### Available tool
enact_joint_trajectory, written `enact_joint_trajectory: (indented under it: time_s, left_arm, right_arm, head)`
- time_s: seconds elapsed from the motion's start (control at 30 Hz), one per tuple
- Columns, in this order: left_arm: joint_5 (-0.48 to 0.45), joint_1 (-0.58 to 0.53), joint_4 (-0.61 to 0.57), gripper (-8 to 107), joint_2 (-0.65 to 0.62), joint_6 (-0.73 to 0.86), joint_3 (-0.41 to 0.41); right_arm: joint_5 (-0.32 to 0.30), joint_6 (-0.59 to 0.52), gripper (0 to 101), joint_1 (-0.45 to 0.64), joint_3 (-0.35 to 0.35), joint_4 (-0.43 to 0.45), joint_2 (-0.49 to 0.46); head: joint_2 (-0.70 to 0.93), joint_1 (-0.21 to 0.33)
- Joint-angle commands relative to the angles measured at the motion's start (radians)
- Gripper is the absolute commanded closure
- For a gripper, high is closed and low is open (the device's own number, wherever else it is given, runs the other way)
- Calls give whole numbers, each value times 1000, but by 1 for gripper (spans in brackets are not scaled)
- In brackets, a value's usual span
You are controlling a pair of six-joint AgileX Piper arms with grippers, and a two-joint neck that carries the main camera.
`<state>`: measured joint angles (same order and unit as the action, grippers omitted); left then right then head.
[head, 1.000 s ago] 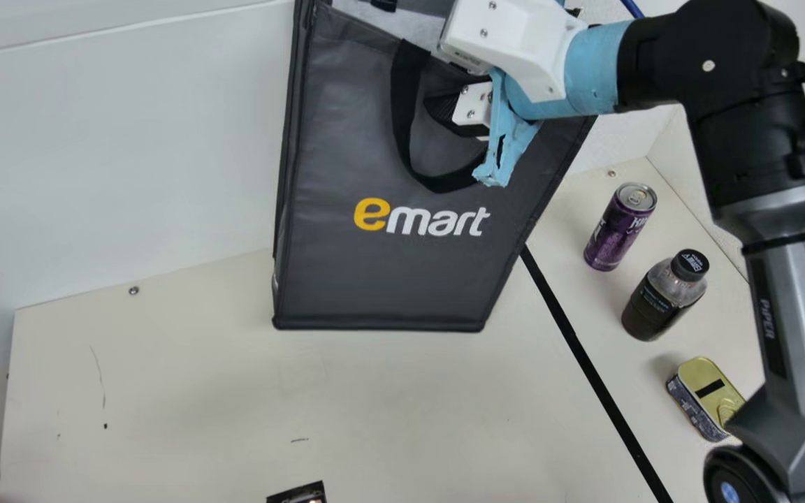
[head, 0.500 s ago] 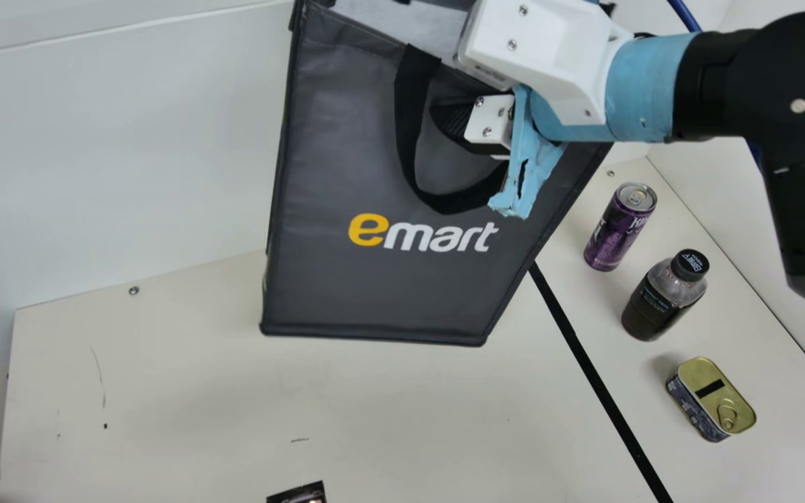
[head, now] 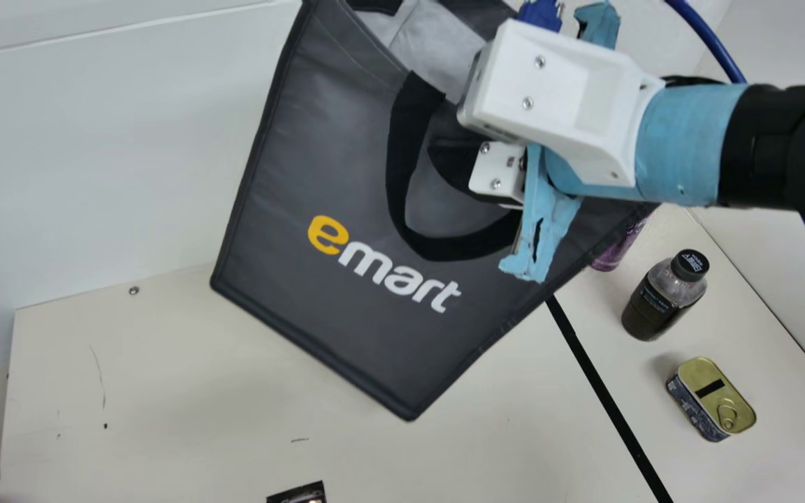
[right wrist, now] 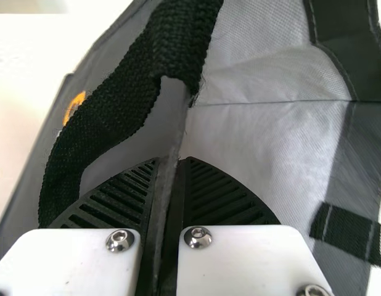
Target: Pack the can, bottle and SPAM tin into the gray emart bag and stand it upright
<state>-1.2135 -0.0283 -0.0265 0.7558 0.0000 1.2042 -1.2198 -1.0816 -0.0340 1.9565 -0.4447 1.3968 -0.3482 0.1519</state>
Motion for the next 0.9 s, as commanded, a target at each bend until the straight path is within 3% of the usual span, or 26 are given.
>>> enact_joint_trajectory:
  time_s: [0.0, 0.87]
  left_arm:
    - [0, 0, 0, 9, 0, 0, 0]
    - [0, 0, 0, 9, 0, 0, 0]
  right_arm:
    - [0, 5, 101, -11, -27, 11, -16]
    - [0, 138, 101, -210, -326, 122, -189]
  head:
    - [-1, 23]
    - [-1, 23]
